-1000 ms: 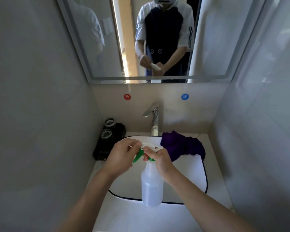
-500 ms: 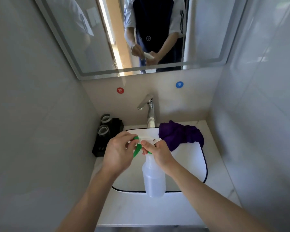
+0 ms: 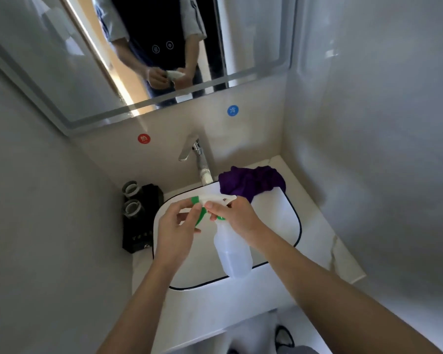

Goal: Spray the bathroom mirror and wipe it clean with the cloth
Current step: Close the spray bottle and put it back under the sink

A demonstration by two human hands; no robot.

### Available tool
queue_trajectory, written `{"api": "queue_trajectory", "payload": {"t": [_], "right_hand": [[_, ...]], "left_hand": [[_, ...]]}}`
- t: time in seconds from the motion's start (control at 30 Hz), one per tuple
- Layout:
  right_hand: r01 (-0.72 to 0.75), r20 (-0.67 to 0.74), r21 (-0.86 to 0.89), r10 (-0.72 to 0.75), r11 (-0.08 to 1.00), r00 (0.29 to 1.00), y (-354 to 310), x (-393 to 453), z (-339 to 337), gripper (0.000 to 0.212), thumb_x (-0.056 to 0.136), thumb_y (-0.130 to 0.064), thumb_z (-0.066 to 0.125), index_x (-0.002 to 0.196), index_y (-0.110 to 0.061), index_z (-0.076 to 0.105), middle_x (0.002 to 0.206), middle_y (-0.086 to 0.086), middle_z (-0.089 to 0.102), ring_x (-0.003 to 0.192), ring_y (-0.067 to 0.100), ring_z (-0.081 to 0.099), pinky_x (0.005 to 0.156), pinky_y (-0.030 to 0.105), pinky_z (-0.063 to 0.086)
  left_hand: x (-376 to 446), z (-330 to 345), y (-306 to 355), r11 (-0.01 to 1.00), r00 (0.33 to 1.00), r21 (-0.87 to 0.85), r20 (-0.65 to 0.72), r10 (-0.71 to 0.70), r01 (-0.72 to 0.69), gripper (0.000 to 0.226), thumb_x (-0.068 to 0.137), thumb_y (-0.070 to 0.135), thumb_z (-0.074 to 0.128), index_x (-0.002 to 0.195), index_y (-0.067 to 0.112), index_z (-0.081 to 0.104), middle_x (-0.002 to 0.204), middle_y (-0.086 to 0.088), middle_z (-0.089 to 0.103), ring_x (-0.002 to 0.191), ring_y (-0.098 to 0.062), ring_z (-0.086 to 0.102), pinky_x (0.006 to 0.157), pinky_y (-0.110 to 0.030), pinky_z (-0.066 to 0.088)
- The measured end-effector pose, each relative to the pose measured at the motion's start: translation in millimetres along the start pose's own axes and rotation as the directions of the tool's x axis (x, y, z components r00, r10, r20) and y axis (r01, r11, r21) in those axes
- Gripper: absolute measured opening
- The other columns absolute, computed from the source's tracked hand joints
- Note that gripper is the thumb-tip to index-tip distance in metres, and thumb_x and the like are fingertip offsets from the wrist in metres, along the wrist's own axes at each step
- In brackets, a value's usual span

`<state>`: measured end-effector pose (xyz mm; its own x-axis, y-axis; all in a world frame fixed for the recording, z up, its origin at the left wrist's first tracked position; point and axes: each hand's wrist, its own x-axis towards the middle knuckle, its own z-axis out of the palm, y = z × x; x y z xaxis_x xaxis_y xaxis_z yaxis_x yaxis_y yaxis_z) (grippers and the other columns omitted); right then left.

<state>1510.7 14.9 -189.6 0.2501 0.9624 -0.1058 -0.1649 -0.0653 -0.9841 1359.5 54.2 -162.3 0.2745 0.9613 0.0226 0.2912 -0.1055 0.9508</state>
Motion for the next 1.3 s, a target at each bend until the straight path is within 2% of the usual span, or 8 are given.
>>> {"api": "queue_trajectory", "payload": {"t": [0.17, 0.3, 0.4, 0.5, 0.63, 0.8, 1.13, 1.3], "right_hand": [[-0.04, -0.213, 0.017, 0.043, 0.999, 0.976, -2.6, -26.0, -19.1, 0.026, 0.084, -0.038, 0.076, 0.093, -0.014, 0.078, 0.08, 0.007, 0.071, 0.075, 0.012, 0.062, 0.075, 0.026, 0.046], [-0.103, -0.457, -0.059, 0.065, 0.993, 0.887, 26.4, -65.0, -21.2, 0.026, 0.085, -0.025, 0.079, 0.085, -0.001, 0.071, 0.073, 0.01, 0.059, 0.068, 0.015, 0.054, 0.068, 0.033, 0.044], [-0.129, -0.612, -0.04, 0.078, 0.991, 0.787, 44.7, -96.3, -16.3, 0.03, 0.085, -0.019, 0.08, 0.081, 0.007, 0.066, 0.068, 0.01, 0.057, 0.065, 0.02, 0.052, 0.064, 0.037, 0.045], [-0.096, -0.716, 0.077, 0.122, 0.992, 0.687, 28.7, -118.3, -27.4, 0.019, 0.086, -0.021, 0.08, 0.081, -0.003, 0.075, 0.078, 0.008, 0.072, 0.074, 0.025, 0.064, 0.071, 0.035, 0.054], [-0.017, -0.764, 0.189, 0.158, 0.982, 0.625, 1.5, -162.9, -32.2, 0.015, 0.087, -0.023, 0.079, 0.076, -0.013, 0.079, 0.087, 0.006, 0.079, 0.09, 0.024, 0.073, 0.088, 0.045, 0.061], [-0.039, -0.803, 0.146, 0.141, 0.989, 0.579, -5.9, -223.1, -32.3, 0.023, 0.087, -0.025, 0.078, 0.065, -0.018, 0.081, 0.082, 0.008, 0.079, 0.085, 0.024, 0.073, 0.091, 0.051, 0.06], [-0.081, -0.837, 0.331, 0.332, 0.94, 0.435, 59.7, -365.3, -57.8, 0.032, 0.091, -0.033, 0.074, 0.064, -0.016, 0.08, 0.081, 0.008, 0.078, 0.097, 0.035, 0.072, 0.089, 0.056, 0.059], [-0.189, -0.809, 0.404, 0.446, 0.895, 0.382, 114.6, -407.5, -58.3, 0.029, 0.09, -0.037, 0.074, 0.076, -0.012, 0.077, 0.085, 0.006, 0.076, 0.094, 0.028, 0.073, 0.076, 0.039, 0.065]], "left_hand": [[-13.9, 0.8, -31.8, 0.991, 0.988, -0.059, 0.103, -0.112, 0.118, 0.015, 0.1, 0.015, 0.062, 0.106, 0.028, 0.067, 0.104, 0.005, 0.07, 0.091, -0.021, 0.069, 0.075, -0.03, 0.055], [-40.6, 24.7, -63.7, 0.988, 0.909, 0.038, 0.389, -0.152, 0.149, 0.046, 0.091, -0.005, 0.061, 0.124, 0.027, 0.055, 0.124, 0.002, 0.061, 0.11, -0.02, 0.059, 0.079, -0.007, 0.046], [-75.7, 52.8, -78.6, 0.972, 0.79, 0.227, 0.607, -0.088, -0.067, 0.074, 0.089, 0.006, 0.067, 0.149, 0.032, 0.031, 0.154, 0.008, 0.032, 0.14, -0.011, 0.034, 0.107, -0.014, 0.033], [-96.6, 67.8, -76.4, 0.888, 0.823, 0.296, 0.549, 0.144, -0.353, 0.085, 0.087, 0.019, 0.074, 0.156, 0.03, 0.025, 0.158, 0.007, 0.026, 0.145, -0.012, 0.021, 0.119, -0.025, 0.021], [-103.0, 85.0, -64.6, 0.749, 0.794, 0.35, 0.48, 0.372, -0.563, 0.082, 0.075, 0.028, 0.085, 0.146, 0.022, 0.044, 0.144, -0.001, 0.048, 0.135, -0.022, 0.042, 0.119, -0.042, 0.032], [-124.9, 102.0, -49.3, 0.671, 0.678, 0.376, 0.687, 0.261, -0.639, 0.072, 0.074, 0.057, 0.079, 0.134, 0.03, 0.051, 0.13, 0.012, 0.058, 0.124, -0.011, 0.054, 0.121, -0.047, 0.025], [-259.9, 127.9, -73.9, 0.623, 0.52, 0.365, 0.85, 0.08, -0.692, 0.059, 0.079, 0.067, 0.066, 0.129, 0.037, 0.052, 0.121, 0.016, 0.058, 0.113, -0.011, 0.054, 0.109, -0.039, 0.034], [-309.7, 128.3, -107.6, 0.619, 0.481, 0.399, 0.876, -0.038, -0.677, 0.06, 0.081, 0.059, 0.071, 0.132, 0.035, 0.052, 0.129, 0.014, 0.06, 0.118, -0.014, 0.054, 0.109, -0.039, 0.033]]}}
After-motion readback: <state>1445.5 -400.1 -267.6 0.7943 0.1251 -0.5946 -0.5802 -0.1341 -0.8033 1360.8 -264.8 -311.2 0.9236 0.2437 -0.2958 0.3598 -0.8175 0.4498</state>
